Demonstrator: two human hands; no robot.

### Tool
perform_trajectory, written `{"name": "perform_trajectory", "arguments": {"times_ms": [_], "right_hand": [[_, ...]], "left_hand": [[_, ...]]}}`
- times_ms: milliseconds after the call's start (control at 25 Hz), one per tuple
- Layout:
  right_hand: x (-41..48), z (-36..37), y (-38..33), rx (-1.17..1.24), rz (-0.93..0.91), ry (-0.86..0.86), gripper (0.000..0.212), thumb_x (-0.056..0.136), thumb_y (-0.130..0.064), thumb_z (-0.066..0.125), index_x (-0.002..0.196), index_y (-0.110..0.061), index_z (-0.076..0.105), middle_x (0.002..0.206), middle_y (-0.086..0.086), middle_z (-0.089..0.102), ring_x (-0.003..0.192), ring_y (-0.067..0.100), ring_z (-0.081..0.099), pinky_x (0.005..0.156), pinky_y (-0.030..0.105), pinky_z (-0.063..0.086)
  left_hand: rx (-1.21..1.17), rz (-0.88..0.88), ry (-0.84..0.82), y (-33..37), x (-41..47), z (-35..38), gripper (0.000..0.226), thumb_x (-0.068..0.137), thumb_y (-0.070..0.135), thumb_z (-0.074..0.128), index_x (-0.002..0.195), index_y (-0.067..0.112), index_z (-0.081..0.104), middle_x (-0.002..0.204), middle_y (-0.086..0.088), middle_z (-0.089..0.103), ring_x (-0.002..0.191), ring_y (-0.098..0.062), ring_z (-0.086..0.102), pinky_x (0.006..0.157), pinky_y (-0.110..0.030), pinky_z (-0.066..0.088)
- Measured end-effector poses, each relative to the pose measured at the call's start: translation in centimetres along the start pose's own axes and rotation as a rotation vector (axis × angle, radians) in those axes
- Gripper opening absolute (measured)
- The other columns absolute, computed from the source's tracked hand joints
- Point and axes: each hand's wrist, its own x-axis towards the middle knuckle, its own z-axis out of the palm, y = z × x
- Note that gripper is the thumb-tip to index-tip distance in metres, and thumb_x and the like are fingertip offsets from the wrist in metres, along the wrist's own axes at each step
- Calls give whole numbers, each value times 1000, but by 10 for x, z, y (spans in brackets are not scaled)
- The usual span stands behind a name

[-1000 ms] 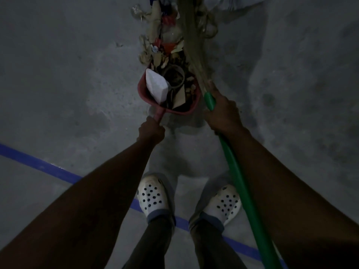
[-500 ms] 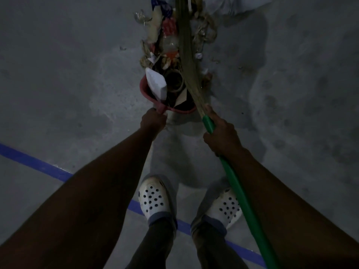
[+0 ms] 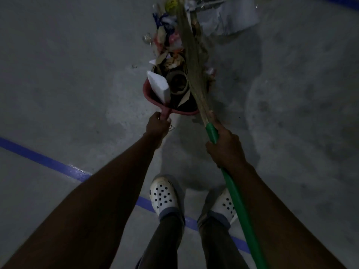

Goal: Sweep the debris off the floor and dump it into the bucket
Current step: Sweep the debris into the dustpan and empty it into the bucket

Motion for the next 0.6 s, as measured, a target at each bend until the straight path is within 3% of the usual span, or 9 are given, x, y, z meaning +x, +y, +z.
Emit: {"name": "perform_trajectory", "arguments": {"times_ms": [120,240,320,400,600], "right_hand": [[-43,-31,-18,3,3,44,96,89,-10,66,157,-52,12,109,12,67,83,27,63,73,34,56],[-97,-72,-43,22,2,70,96,89,-7,66,156,-50,12,124,10,65,91,25,61,81,32,55],[-132,-101,-62,41,0,83,95,90,-7,65,157,-47,12,122,11,65,89,23,59,79,28,51],[-172,-137,-85,53,9,114,95,90,-6,65,155,-49,11,120,14,64,90,27,61,79,29,52],[-270,-213,-146,51,64,186,94,88,-14,66,157,-52,14,106,16,66,81,32,64,73,39,59]], "left_hand": [[55,56,-11,31,-37,-13,12,94,19,61,105,15,58,84,-2,60,69,-16,53,59,-28,41],[120,117,-25,77,-88,-36,10,94,21,62,103,18,58,84,4,60,84,-21,61,68,-31,47],[215,138,-20,113,-125,-51,7,93,26,61,96,25,56,85,4,61,92,-26,63,87,-44,50],[249,153,-30,152,-174,-66,7,91,28,62,91,28,54,84,4,61,93,-26,63,100,-56,44],[327,202,-50,247,-296,-110,22,90,32,59,109,21,59,104,-5,66,100,-29,62,98,-53,47]]}}
